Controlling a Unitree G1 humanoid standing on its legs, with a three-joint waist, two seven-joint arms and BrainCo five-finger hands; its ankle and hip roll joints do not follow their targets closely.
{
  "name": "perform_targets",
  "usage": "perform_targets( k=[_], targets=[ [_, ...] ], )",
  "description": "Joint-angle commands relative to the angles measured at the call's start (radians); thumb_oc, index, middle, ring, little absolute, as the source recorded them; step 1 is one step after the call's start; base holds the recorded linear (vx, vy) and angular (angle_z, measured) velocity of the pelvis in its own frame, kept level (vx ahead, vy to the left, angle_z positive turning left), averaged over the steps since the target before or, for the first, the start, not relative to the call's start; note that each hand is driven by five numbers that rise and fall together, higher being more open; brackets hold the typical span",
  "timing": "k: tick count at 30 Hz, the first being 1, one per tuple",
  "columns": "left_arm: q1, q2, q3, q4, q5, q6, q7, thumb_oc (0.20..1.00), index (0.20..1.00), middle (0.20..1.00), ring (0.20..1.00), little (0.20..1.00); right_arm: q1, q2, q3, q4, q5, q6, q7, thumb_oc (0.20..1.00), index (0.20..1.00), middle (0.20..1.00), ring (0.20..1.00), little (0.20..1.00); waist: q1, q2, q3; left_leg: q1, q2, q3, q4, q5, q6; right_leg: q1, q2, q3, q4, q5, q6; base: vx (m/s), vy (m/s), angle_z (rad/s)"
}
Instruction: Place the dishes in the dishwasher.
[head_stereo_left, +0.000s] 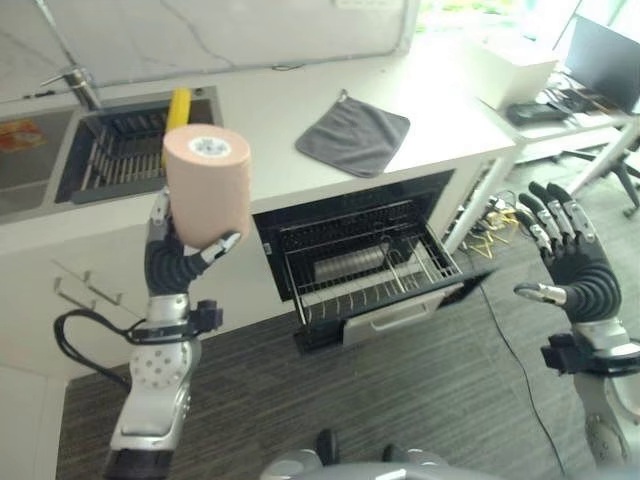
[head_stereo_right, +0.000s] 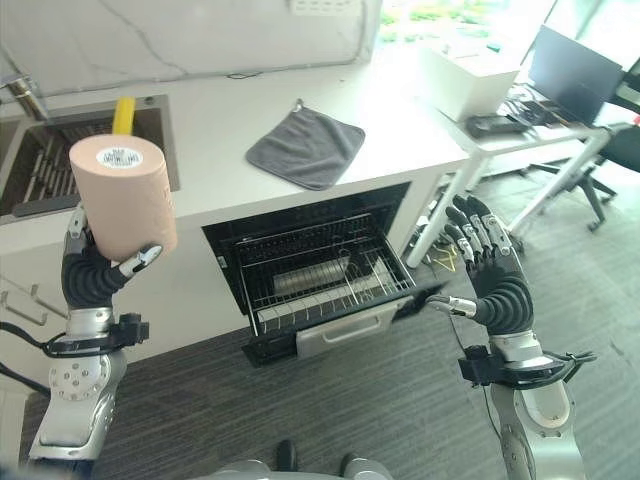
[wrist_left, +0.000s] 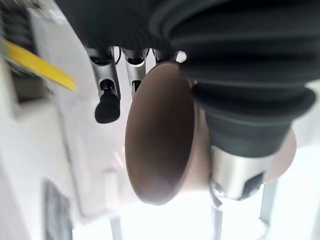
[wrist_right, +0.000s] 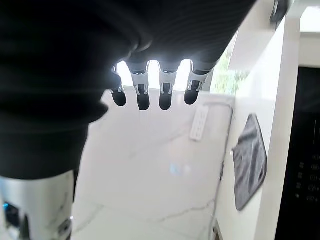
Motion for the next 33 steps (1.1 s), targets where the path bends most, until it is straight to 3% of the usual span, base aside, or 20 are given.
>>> perform_targets(
  k=[1, 3, 5, 8, 10, 12, 16, 20, 22, 23, 24, 28, 33],
  targets=[
    [0.000, 0.045, 0.064, -0.072, 0.014, -0.075, -0.019, 0.200, 0.200, 0.200, 0.200, 0.200, -0.051, 0.009, -0.011, 0.003, 0.029, -0.061, 0.039, 1.000, 1.000, 1.000, 1.000, 1.000, -0.005, -0.008, -0.003, -0.047, 0.082, -0.010, 0.046, -0.018, -0.064, 0.014, -0.005, -0.024, 0.138, 0.156, 0.025, 0.17, -0.157, 0.09],
    [-0.019, 0.054, 0.059, -0.077, 0.022, -0.051, -0.015, 0.200, 0.200, 0.200, 0.200, 0.200, -0.052, 0.020, 0.009, 0.008, 0.024, -0.068, 0.043, 1.000, 1.000, 1.000, 1.000, 1.000, -0.006, -0.011, 0.005, -0.032, 0.095, -0.026, 0.046, -0.027, -0.074, 0.014, -0.036, -0.028, 0.011, 0.142, 0.007, 0.19, -0.305, 0.24],
    [-0.037, 0.065, 0.053, -0.086, 0.027, -0.034, -0.014, 0.200, 0.200, 0.200, 0.200, 0.200, -0.055, 0.016, 0.010, 0.007, 0.040, -0.075, 0.050, 1.000, 1.000, 1.000, 1.000, 1.000, -0.014, -0.015, 0.014, -0.021, 0.114, -0.037, 0.051, -0.044, -0.086, 0.033, -0.081, -0.004, -0.150, 0.173, 0.019, 0.16, -0.361, 0.15],
    [-0.056, 0.080, 0.039, -0.095, 0.060, -0.023, 0.017, 0.200, 0.200, 0.200, 0.200, 0.200, -0.083, 0.034, 0.041, 0.007, 0.055, -0.094, 0.075, 1.000, 1.000, 1.000, 1.000, 1.000, -0.034, -0.017, 0.031, 0.019, 0.167, -0.045, 0.043, -0.068, -0.119, 0.016, -0.151, 0.037, -0.346, 0.334, 0.078, 0.22, -0.507, 0.16],
    [-0.054, 0.091, 0.045, -0.099, 0.069, -0.023, 0.031, 0.200, 0.200, 0.200, 0.200, 0.200, -0.096, 0.041, 0.062, -0.003, 0.061, -0.096, 0.090, 1.000, 1.000, 1.000, 1.000, 1.000, -0.045, -0.016, 0.041, 0.047, 0.193, -0.056, 0.059, -0.099, -0.120, -0.030, -0.160, 0.065, -0.356, 0.363, 0.090, 0.28, -0.622, 0.30],
    [-0.047, 0.096, 0.058, -0.115, 0.077, -0.020, 0.027, 0.200, 0.200, 0.200, 0.200, 0.200, -0.099, 0.040, 0.064, -0.007, 0.101, -0.079, 0.097, 1.000, 1.000, 1.000, 1.000, 1.000, -0.047, -0.022, 0.046, 0.045, 0.221, -0.078, 0.088, -0.118, -0.124, -0.041, -0.156, 0.088, -0.319, 0.340, 0.091, 0.25, -0.634, 0.28],
    [-0.015, 0.090, 0.060, -0.130, 0.044, -0.002, 0.059, 0.200, 0.200, 0.200, 0.200, 0.200, -0.134, 0.021, 0.082, -0.007, 0.134, 0.019, 0.118, 1.000, 1.000, 1.000, 1.000, 1.000, -0.036, -0.013, 0.014, 0.088, 0.299, -0.036, 0.051, -0.076, -0.187, 0.007, -0.118, 0.006, -0.371, 0.292, 0.091, 0.16, -0.491, 0.48],
    [0.007, 0.061, 0.041, -0.143, 0.013, -0.005, 0.002, 0.200, 0.200, 0.200, 0.200, 0.200, -0.140, 0.002, 0.094, -0.012, 0.087, 0.061, 0.064, 1.000, 1.000, 1.000, 1.000, 1.000, -0.031, -0.003, -0.005, 0.024, 0.336, 0.079, 0.083, 0.005, -0.212, 0.068, -0.073, -0.073, -0.382, 0.243, 0.035, 0.09, -0.309, 0.32],
    [0.011, 0.055, 0.034, -0.136, -0.002, -0.014, -0.017, 0.200, 0.200, 0.200, 0.200, 0.200, -0.126, -0.010, 0.081, -0.009, 0.101, 0.075, 0.043, 1.000, 1.000, 1.000, 1.000, 1.000, -0.040, 0.002, -0.010, 0.004, 0.344, 0.141, 0.076, 0.019, -0.217, 0.082, -0.069, -0.113, -0.382, 0.229, 0.027, 0.09, -0.117, 0.77],
    [0.022, 0.050, 0.041, -0.125, -0.038, -0.030, -0.056, 0.200, 0.200, 0.200, 0.200, 0.200, -0.097, -0.019, 0.052, -0.014, 0.081, 0.098, 0.026, 1.000, 1.000, 1.000, 1.000, 1.000, -0.057, 0.028, -0.018, 0.003, 0.357, 0.209, 0.009, 0.060, -0.252, 0.105, -0.060, -0.162, -0.382, 0.199, 0.036, 0.11, 0.014, 1.28],
    [0.023, 0.049, 0.041, -0.123, -0.038, -0.034, -0.061, 0.200, 0.200, 0.200, 0.200, 0.200, -0.088, -0.020, 0.046, -0.015, 0.074, 0.110, 0.028, 1.000, 1.000, 1.000, 1.000, 1.000, -0.064, 0.034, -0.018, -0.004, 0.364, 0.227, 0.005, 0.071, -0.259, 0.108, -0.061, -0.177, -0.382, 0.195, 0.035, 0.13, 0.063, 1.27],
    [0.014, 0.056, 0.005, -0.090, -0.022, -0.058, -0.003, 0.200, 0.200, 0.200, 0.200, 0.200, -0.098, -0.022, 0.076, 0.010, 0.046, 0.133, 0.044, 1.000, 1.000, 1.000, 1.000, 1.000, -0.079, 0.054, -0.026, -0.024, 0.357, 0.209, 0.005, 0.085, -0.265, 0.113, -0.063, -0.200, -0.382, 0.195, 0.025, 0.01, 0.165, 0.36],
    [-0.037, 0.069, -0.049, -0.020, 0.087, -0.058, 0.054, 0.200, 0.200, 0.200, 0.200, 0.200, -0.146, 0.005, 0.136, 0.065, 0.101, 0.191, 0.050, 1.000, 1.000, 1.000, 1.000, 1.000, -0.075, 0.050, -0.039, 0.010, 0.349, 0.209, 0.005, 0.062, -0.265, 0.144, -0.091, -0.213, -0.378, 0.201, 0.048, 0.09, 0.146, 0.08]
  ],
)
